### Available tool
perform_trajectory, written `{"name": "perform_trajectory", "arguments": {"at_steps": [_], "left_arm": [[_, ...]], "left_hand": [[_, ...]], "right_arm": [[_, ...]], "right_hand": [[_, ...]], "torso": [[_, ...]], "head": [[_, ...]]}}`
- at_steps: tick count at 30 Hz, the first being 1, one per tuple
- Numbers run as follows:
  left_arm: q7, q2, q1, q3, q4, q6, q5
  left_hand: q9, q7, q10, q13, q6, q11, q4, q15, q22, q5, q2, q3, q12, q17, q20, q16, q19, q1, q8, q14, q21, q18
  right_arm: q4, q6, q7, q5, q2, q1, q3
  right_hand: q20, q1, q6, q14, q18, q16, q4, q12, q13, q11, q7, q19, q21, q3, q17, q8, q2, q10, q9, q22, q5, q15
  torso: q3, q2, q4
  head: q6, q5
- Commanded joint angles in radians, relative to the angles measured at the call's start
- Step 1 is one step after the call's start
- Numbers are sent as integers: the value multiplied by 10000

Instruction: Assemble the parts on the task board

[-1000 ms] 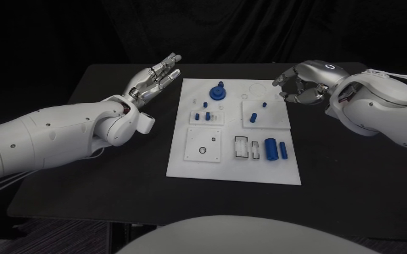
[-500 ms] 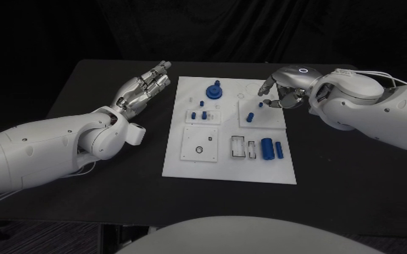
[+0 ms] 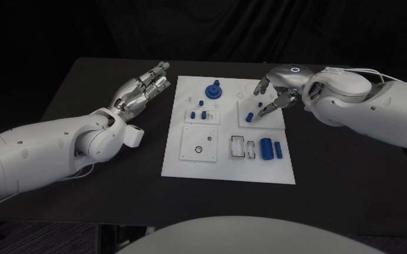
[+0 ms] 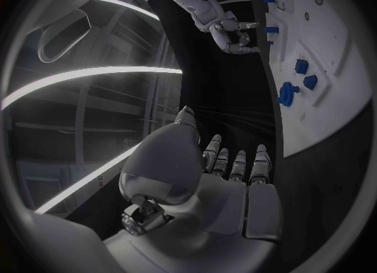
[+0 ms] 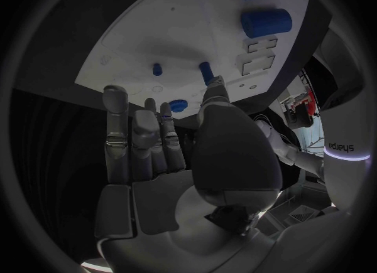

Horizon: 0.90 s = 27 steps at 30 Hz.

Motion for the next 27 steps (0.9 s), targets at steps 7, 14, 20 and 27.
{"name": "perform_trajectory", "arguments": {"at_steps": [7, 14, 20, 27], "left_arm": [[1623, 32, -19, 8, 33, 131, 39], [1597, 44, -19, 8, 24, 117, 39], [1565, 61, -19, 8, 11, 118, 39], [1536, 88, -20, 8, -12, 133, 39]], "left_hand": [[-8, 76, 55, -1, -29, 96, 2, 159, 58, 115, 10, -66, -56, -15, 173, -37, 22, 143, -33, -4, 23, 109], [-3, 156, 110, 8, 13, 182, -14, 252, 142, 405, 25, -78, -47, -15, 287, -37, 99, 365, -28, -4, 52, 137], [-2, 242, 164, 16, 26, 279, -57, 368, 241, 1044, 19, -25, -38, -15, 420, -37, 221, 878, -26, -4, 97, 155], [-2, 294, 216, 25, 12, 350, -106, 459, 381, 1476, 0, 41, -29, -15, 526, -37, 359, 1292, -27, -4, 157, 164]], "right_arm": [[-274, 342, -218, -515, 110, -32, 10], [-398, 434, -83, -527, 197, -54, 10], [-572, 624, -87, -530, 287, -105, 10], [-733, 711, -21, -530, 345, -177, 10]], "right_hand": [[-47, 963, 192, -73, -107, -69, -41, 559, 547, -94, -9, -71, -11, 423, -45, 230, 758, 116, 421, 704, -153, -121], [-96, 2214, 174, 152, -196, 274, -524, 689, 771, -131, -35, 168, 676, 1499, 291, 183, 1586, 133, 498, 836, -157, -170], [-134, 2820, 311, 256, -229, 380, -819, 376, 630, -134, -74, 282, 963, 1968, 386, 145, 1876, 265, 446, 882, -154, -203], [-117, 2912, 368, 234, -237, 321, -882, -59, 377, -73, 71, 252, 966, 2192, 335, 24, 1801, 531, 319, 874, -156, -163]], "torso": [[-25, -9, 7], [-29, 6, 33], [-39, 12, 42], [-38, 20, 31]], "head": [[-1, 22], [-1, 6], [-1, 3], [-1, 15]]}}
